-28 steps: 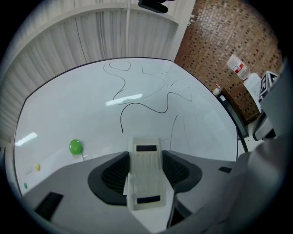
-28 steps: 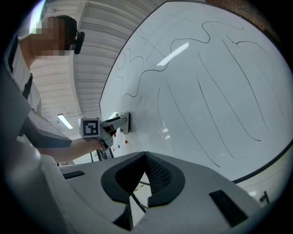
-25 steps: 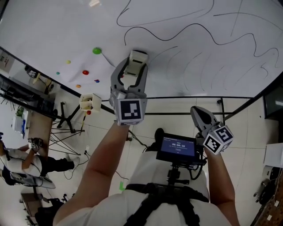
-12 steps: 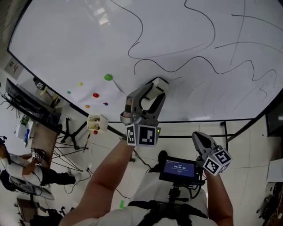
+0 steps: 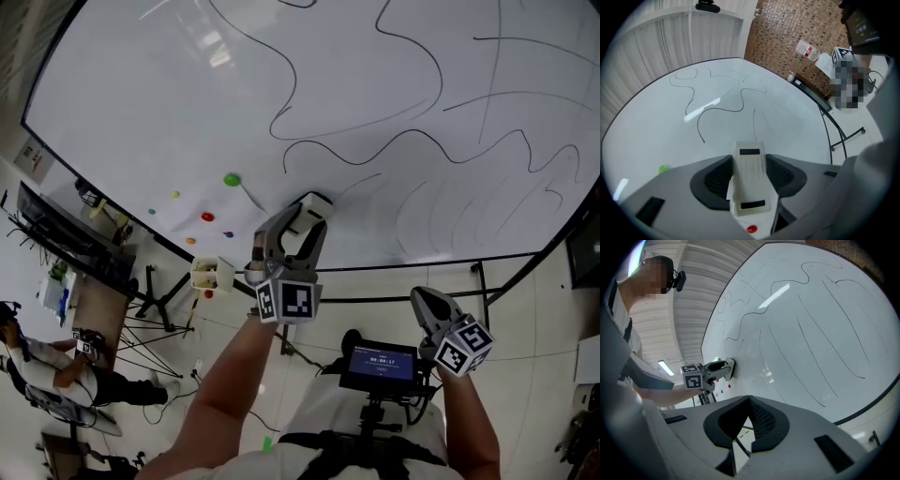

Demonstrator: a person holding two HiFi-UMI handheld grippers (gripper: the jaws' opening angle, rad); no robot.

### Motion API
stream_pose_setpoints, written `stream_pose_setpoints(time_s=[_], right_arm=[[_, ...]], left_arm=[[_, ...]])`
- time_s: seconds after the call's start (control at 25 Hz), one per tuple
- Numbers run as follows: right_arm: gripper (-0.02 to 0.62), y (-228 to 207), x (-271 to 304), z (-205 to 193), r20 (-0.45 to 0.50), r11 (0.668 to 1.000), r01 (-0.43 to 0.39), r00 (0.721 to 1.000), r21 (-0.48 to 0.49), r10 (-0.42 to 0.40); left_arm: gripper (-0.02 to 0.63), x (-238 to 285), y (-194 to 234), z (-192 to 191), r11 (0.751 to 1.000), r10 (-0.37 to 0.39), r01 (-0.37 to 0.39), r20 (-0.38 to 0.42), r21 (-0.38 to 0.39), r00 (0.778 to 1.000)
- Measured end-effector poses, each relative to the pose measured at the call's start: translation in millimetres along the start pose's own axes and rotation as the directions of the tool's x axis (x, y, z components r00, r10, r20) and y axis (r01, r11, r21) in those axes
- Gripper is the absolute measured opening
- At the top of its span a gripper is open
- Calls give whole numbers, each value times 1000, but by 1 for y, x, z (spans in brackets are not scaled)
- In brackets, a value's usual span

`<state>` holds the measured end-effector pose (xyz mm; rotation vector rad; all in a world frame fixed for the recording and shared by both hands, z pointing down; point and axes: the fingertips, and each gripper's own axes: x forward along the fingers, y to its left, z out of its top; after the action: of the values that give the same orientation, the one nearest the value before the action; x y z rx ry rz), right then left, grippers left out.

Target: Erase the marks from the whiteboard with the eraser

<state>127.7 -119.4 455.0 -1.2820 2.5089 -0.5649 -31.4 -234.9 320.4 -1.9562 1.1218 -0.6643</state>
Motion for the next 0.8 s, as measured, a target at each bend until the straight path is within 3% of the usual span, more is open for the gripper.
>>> stream_pose_setpoints(time_s=[0.24, 0.64, 0.8], right_arm=[[18, 3, -4, -2, 8, 1000, 7, 1000, 0, -7], [18, -9, -24, -7, 22, 998, 47, 999, 46, -48], [18, -19, -34, -4, 35, 996, 72, 997, 60, -74]], left_arm=[[236, 4, 11, 18, 998, 49, -49, 18, 32, 999], [236, 31, -22, 92, 999, -7, 2, 134, 38, 991], [236, 34, -23, 112, 997, -70, 75, 164, -24, 984]])
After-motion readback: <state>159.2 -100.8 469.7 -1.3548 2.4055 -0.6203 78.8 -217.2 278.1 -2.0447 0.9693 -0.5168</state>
